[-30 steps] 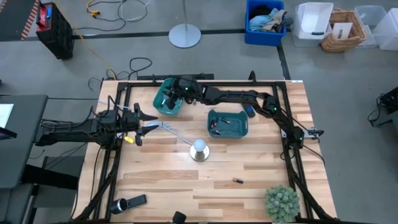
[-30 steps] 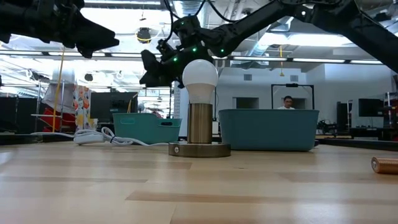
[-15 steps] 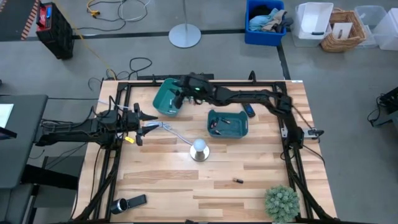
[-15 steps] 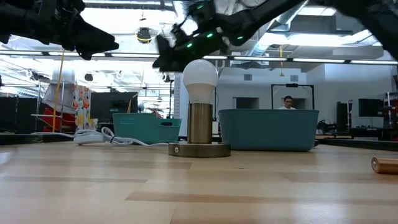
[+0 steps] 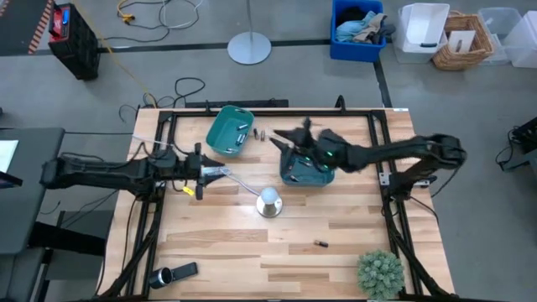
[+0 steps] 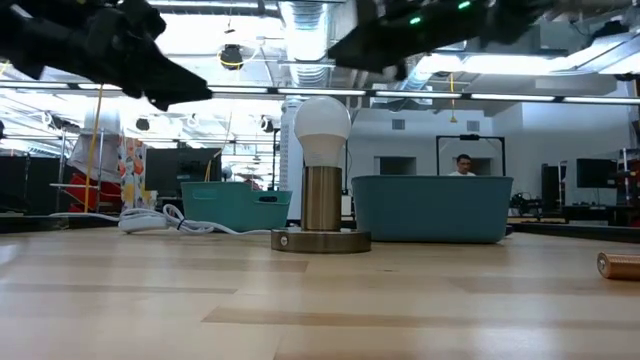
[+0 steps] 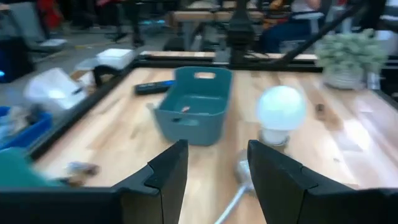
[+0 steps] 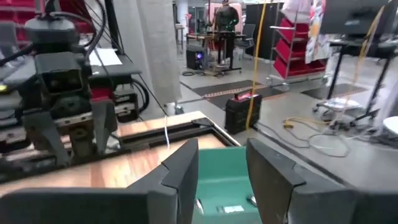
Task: Sort batteries
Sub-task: Put the black battery into the blue bin
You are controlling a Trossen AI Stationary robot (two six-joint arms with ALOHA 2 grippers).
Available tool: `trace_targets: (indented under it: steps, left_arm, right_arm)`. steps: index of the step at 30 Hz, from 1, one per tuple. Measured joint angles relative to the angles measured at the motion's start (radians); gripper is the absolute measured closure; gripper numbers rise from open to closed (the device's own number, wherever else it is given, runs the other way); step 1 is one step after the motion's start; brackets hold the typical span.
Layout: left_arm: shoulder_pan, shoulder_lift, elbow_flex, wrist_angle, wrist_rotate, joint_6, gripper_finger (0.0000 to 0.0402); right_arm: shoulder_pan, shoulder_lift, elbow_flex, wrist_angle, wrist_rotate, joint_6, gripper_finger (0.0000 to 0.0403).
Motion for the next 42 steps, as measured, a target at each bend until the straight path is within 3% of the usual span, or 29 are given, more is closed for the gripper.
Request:
trace_targets:
  steps: [5, 9, 12, 19, 25, 29, 33, 42]
  left_arm:
    - [-0.050, 0.163, 0.001, 0.233, 0.049, 0.017, 0.0239]
    - [-0.104, 0.280, 0.063, 0.290, 0.070, 0.051, 0.0239]
    - [-0.136, 0.382, 0.149, 0.289, 0.068, 0.078, 0.0239]
    - [-0.195, 0.650, 0.409, 0.279, 0.068, 0.145, 0.0239]
    - [-0.235, 0.851, 0.652, 0.172, 0.070, 0.223, 0.0239]
    - [-0.247, 0.979, 0.791, 0.144, 0.141, 0.231, 0.0239]
    - [-0.261, 1.115, 0.912, 0.139, 0.190, 0.227, 0.0240]
    - [-0.297, 1.405, 1.158, 0.061, 0.221, 0.177, 0.0240]
  right_arm:
    - [0.136, -0.163, -0.100, -0.002, 0.153, -0.066, 0.0253]
    - [0.245, -0.254, -0.142, -0.065, 0.264, -0.088, 0.0253]
    - [0.327, -0.291, -0.168, -0.075, 0.365, -0.091, 0.0253]
    - [0.564, -0.316, -0.192, -0.066, 0.733, -0.144, 0.0253]
    - [0.782, -0.313, -0.192, -0.056, 1.038, -0.140, 0.0253]
    - [0.907, -0.299, -0.192, -0.059, 1.194, -0.099, 0.0253]
    - [0.961, -0.285, -0.192, -0.067, 1.201, -0.068, 0.0253]
    - [0.925, -0.281, -0.191, -0.076, 1.203, -0.066, 0.0253]
